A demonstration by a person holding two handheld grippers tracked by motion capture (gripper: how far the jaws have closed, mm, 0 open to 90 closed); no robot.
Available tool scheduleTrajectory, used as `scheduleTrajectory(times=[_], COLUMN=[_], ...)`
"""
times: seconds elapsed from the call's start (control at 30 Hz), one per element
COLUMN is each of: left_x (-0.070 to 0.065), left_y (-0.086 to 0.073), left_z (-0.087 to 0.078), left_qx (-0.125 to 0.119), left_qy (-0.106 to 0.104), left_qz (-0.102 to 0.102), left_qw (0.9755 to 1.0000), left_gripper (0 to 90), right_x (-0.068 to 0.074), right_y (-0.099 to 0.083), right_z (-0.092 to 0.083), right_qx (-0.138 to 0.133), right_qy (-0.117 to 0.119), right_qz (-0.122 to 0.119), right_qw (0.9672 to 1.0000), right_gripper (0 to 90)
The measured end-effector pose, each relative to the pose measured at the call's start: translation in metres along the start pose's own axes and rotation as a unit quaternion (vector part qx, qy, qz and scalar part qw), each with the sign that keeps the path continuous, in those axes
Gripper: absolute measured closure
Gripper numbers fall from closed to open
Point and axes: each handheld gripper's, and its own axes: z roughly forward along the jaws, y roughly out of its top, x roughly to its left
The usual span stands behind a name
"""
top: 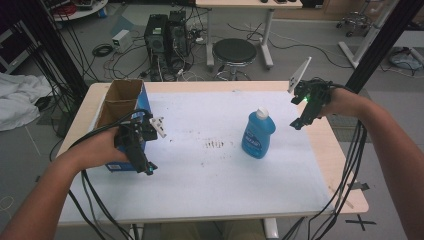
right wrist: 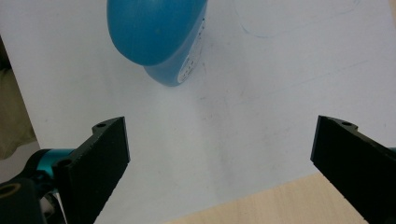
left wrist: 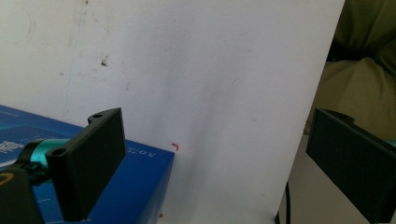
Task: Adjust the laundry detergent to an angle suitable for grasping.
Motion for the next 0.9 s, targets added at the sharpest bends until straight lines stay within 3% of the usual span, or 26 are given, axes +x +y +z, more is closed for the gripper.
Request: scheduleTrajectory(times=[0.9], left_x=[-0.0089], left_y=[0.0003], left_z=[-0.0018], left_qx=[-0.002], left_qy=[0.013], left_qz=[-0.01], left_qw=[0.9999], left_gripper=[4.9], right_x=[0.0027], right_y=[0.0], right_z=[-0.0003], right_qx=[0.002], right_qy=[0.003], right_qz=[-0.012], right_qw=[0.9999], right_gripper=[3.5])
